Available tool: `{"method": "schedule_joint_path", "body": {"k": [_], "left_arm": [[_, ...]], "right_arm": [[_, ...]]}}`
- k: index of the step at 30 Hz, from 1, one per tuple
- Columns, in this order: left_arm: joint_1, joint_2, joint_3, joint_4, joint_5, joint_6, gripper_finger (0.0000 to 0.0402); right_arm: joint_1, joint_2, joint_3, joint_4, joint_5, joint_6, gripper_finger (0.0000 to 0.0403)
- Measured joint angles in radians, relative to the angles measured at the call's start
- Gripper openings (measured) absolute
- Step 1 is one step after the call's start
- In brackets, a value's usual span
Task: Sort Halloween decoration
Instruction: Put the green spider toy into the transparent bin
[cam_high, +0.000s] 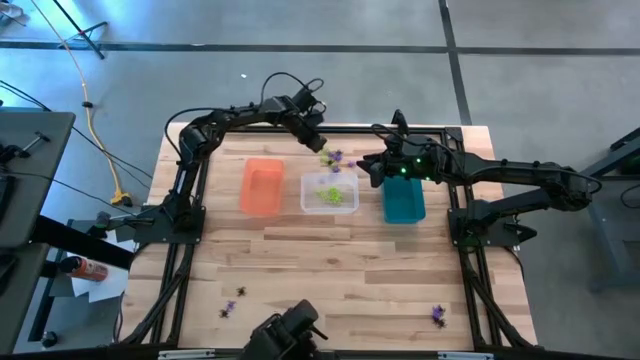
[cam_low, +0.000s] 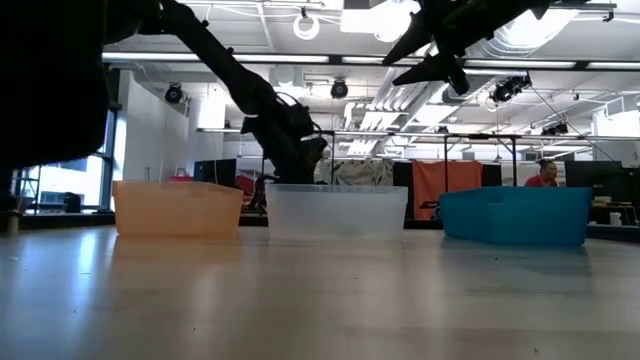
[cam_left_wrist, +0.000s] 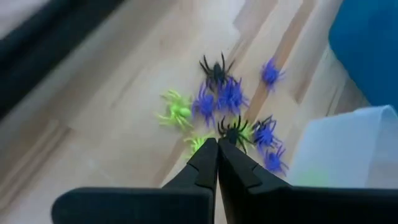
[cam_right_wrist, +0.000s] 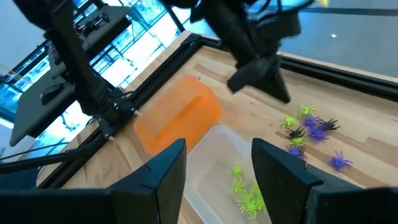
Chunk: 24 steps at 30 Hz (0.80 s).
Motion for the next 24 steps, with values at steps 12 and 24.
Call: {"method": "schedule_joint_path", "body": {"k": [12,24], "left_arm": [[-0.037,0.056,-0.003,0.011,-0.038,0.041,0.0000],[-0.022,0.055,-0.003,-0.020,-0.114,0.066,0.0000]], "right_arm": [[0.000,0.000,0.000,0.003,0.011,0.072,0.0179],[0.000,0.000,0.000,0.031,0.007,0.121,0.0179]]}}
